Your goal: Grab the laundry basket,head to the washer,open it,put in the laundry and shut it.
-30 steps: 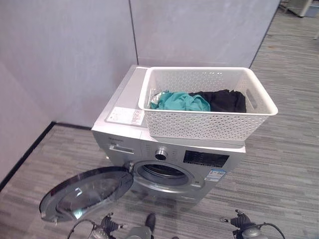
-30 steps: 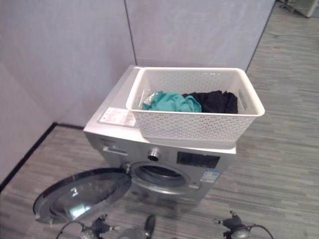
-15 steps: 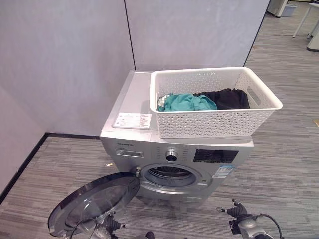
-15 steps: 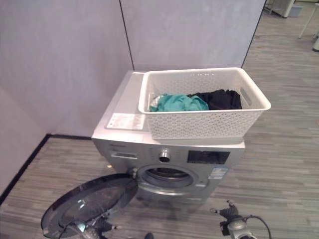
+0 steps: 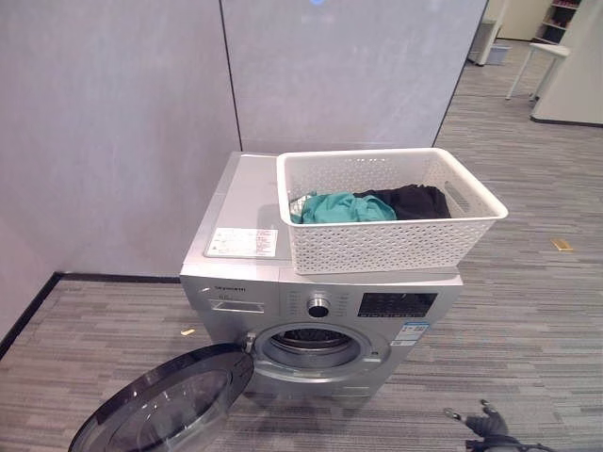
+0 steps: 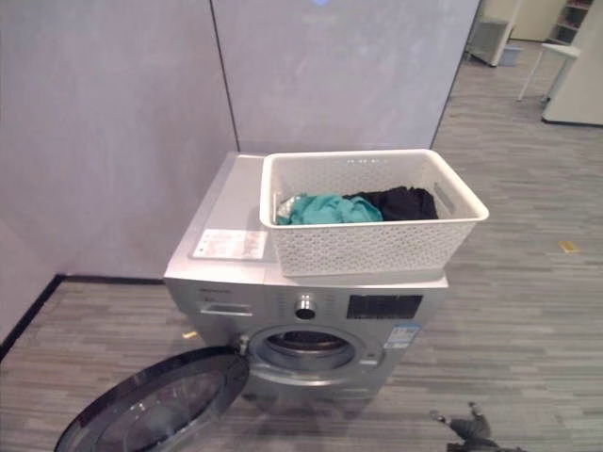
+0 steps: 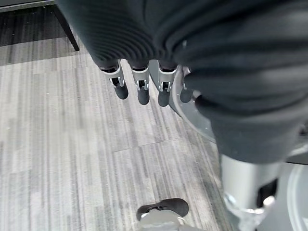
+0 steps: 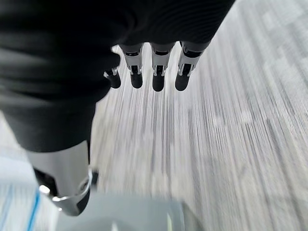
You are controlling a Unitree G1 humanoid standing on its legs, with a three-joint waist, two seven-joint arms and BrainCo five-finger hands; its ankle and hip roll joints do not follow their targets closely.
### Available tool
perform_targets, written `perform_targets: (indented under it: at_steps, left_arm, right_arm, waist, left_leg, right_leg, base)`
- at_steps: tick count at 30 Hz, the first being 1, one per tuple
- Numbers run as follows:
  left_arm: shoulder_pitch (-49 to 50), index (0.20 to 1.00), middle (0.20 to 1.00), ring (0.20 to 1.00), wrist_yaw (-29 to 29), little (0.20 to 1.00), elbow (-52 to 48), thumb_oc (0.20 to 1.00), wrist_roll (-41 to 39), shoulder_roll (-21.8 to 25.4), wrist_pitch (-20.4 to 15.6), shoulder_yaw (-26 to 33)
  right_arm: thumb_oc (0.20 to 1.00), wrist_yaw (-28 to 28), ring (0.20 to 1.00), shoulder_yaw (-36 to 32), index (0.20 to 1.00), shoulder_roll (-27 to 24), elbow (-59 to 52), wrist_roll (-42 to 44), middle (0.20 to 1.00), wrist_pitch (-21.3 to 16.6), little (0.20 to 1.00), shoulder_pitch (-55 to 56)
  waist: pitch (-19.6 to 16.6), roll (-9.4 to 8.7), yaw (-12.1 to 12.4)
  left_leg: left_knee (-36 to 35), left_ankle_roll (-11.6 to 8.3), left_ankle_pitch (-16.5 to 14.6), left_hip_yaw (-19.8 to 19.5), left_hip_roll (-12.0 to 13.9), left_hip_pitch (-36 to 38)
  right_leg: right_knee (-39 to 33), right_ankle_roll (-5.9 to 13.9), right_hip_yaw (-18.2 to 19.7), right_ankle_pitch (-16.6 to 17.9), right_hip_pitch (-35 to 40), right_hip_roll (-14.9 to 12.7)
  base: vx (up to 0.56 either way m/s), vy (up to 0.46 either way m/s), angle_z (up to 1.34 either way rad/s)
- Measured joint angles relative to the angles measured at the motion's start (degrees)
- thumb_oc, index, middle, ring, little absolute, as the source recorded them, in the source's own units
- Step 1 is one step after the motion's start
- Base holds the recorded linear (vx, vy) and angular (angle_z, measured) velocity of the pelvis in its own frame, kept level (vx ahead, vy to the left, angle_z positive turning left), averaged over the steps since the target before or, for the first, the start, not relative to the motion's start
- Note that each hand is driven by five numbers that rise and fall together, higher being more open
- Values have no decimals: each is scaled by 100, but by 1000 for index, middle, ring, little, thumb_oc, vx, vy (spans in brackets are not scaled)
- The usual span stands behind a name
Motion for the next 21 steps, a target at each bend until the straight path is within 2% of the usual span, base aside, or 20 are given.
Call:
perform_targets:
  at_steps: [4, 5, 7, 8, 9, 10, 11, 13, 14, 17, 20, 21]
  left_arm:
    - [95, 1000, 1000, 1000, -19, 1000, -59, 1000, 0, 13, -8, 13]
    - [155, 1000, 1000, 1000, -48, 1000, -175, 1000, 0, 12, -7, 65]
    - [269, 1000, 1000, 1000, -78, 1000, -375, 1000, 1, 21, -2, 204]
    - [331, 1000, 1000, 1000, -98, 1000, -375, 1000, 1, 14, -9, 344]
    - [314, 1000, 1000, 1000, -95, 1000, -326, 1000, 1, 47, -8, 411]
    - [281, 1000, 1000, 1000, -110, 1000, -280, 1000, 1, 102, -9, 400]
    - [198, 1000, 1000, 1000, -138, 1000, -268, 1000, 1, 160, -22, 387]
    - [160, 1000, 1000, 1000, -158, 1000, -261, 1000, 1, 180, -26, 387]
    - [173, 1000, 1000, 1000, -168, 1000, -260, 1000, 2, 193, -27, 384]
    - [133, 1000, 1000, 1000, -182, 1000, -221, 1000, 34, 221, -41, 218]
    - [102, 1000, 1000, 1000, -180, 1000, -219, 1000, 210, 224, -52, -26]
    - [1, 1000, 1000, 1000, -177, 1000, -223, 1000, 230, 237, -67, -8]
  right_arm:
    - [1000, -78, 1000, -177, 1000, -576, -650, -114, 1000, -61, 1000, 178]
    - [1000, -50, 1000, -338, 1000, -1023, -1267, -407, 1000, 2, 1000, 374]
    - [1000, -53, 1000, -1027, 1000, -1307, -2669, -743, 1000, 172, 1000, 583]
    - [1000, -64, 1000, -1239, 1000, -1408, -3282, -850, 1000, 138, 1000, 746]
    - [1000, -90, 1000, -1401, 1000, -1569, -3471, -984, 1000, -97, 1000, 676]
    - [1000, -113, 1000, -1409, 1000, -1766, -3254, -1038, 1000, -197, 1000, 436]
    - [1000, -125, 1000, -1437, 1000, -2127, -2671, -1158, 1000, -129, 1000, 194]
    - [1000, -235, 1000, -1546, 1000, -2256, -2668, -1274, 1000, -68, 1000, 166]
    - [1000, -285, 1000, -1506, 1000, -2271, -2695, -1379, 1000, -41, 1000, 79]
    - [1000, -567, 1000, -1409, 1000, -2434, -2987, -1909, 1000, -65, 1000, -499]
    - [1000, -610, 1000, -632, 1000, -2860, -2992, -1926, 1000, -82, 1000, -1515]
    - [1000, -602, 1000, -363, 1000, -3125, -3005, -1994, 1000, -262, 1000, -1792]
  waist:
    - [-10, -28, 1]
    - [-8, -36, 6]
    - [-9, -69, -52]
    - [-4, -61, -83]
    - [-21, -115, -93]
    - [-52, -211, -79]
    - [-67, -310, 23]
    - [-36, -354, 1]
    - [-43, -501, 35]
    - [4, -532, 90]
    - [39, -574, 242]
    - [43, -580, 386]
  left_leg:
    - [-77, -18, 11, -9, 12, 43]
    - [-104, -36, 6, -17, 7, 53]
    - [-96, -26, 13, -15, 13, 37]
    - [-107, -22, 17, -12, 14, 51]
    - [-99, -24, 16, -20, 21, 55]
    - [-101, -28, 13, -17, 33, 56]
    - [-100, -30, 11, -47, 28, 48]
    - [-102, -27, 14, -142, 10, 26]
    - [-103, -30, 11, -155, 6, 23]
    - [-83, -42, 3, -157, -23, -62]
    - [-76, -33, 0, -148, -35, -58]
    - [-79, -21, 9, -164, -30, -53]
  right_leg:
    - [-22, 2, -10, 0, 14, -4]
    - [-25, 18, -21, -20, 16, -3]
    - [-22, 18, -31, -18, 10, 0]
    - [-22, 18, -20, -19, 9, -16]
    - [-22, 16, -25, -20, 21, -13]
    - [-23, 15, -27, -22, 30, -3]
    - [-21, 22, -57, -32, 39, 0]
    - [-22, 25, -147, -40, 44, -1]
    - [-23, 23, -169, -41, 58, -6]
    - [-22, 76, -166, -75, -19, -22]
    - [-21, 92, -156, -83, -27, -34]
    - [-21, 100, -168, -88, -42, -28]
  base:
    - [12, 1, 0]
    - [47, 19, 2]
    - [17, 8, -1]
    - [32, 15, -1]
    - [46, 21, 0]
    - [36, 18, 7]
    - [35, 22, 13]
    - [24, 26, 20]
    - [10, 14, 10]
    - [2, 2, 1]
    - [5, 2, 2]
    - [49, 4, 8]
